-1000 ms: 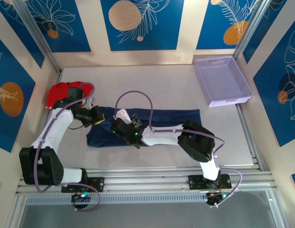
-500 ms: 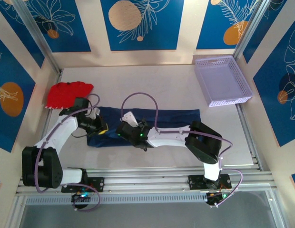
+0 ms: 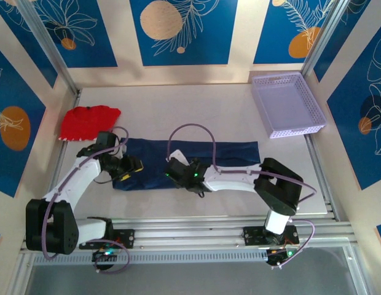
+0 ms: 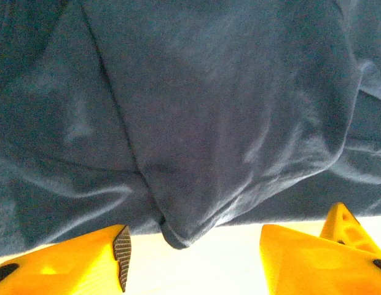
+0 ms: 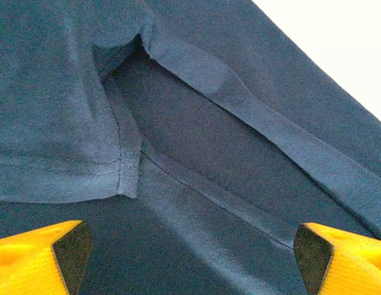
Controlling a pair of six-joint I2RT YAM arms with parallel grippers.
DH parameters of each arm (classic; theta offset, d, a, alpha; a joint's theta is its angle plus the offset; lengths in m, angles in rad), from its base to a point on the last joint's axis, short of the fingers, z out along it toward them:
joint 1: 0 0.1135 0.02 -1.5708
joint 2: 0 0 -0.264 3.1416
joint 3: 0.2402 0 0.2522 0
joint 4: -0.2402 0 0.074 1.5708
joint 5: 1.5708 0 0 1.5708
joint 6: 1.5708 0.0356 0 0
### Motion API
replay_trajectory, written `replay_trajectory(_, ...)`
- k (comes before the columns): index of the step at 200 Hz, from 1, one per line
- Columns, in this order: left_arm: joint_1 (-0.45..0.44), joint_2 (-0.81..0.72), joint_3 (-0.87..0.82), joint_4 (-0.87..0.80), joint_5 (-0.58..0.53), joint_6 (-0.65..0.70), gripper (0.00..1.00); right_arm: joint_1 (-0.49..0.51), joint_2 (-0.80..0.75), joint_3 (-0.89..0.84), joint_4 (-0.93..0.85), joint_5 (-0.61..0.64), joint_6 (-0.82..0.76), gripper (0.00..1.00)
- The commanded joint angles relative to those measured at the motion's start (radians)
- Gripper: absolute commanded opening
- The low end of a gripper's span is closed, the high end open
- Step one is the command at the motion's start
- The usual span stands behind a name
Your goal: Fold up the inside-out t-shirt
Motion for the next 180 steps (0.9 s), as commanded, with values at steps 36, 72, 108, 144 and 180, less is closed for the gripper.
replay_trajectory(36, -0.005, 0.028, 0.09, 0.118, -0.244, 0.055, 0.65, -0.177, -0.121, -0.014, 0.156, -0.539, 0.012, 0.82)
replay_trajectory(72, 0.044, 0.106, 0.098, 0.233, -0.413, 0.064, 0.82, -0.245, 0.085, 0.193, 0.115, -0.636, 0.056, 0.67)
replay_trajectory(108, 0.066, 0.218, 0.125, 0.299, -0.414, 0.063, 0.86, -0.267, 0.255, 0.353, 0.08, -0.688, 0.065, 0.49)
replay_trajectory(144, 0.069, 0.243, 0.136, 0.283, -0.447, 0.096, 0.87, -0.272, 0.36, 0.393, 0.009, -0.659, 0.047, 0.22)
replay_trajectory(180, 0.074, 0.271, 0.124, 0.294, -0.405, 0.142, 0.92, -0.266, 0.389, 0.37, -0.013, -0.64, 0.03, 0.17)
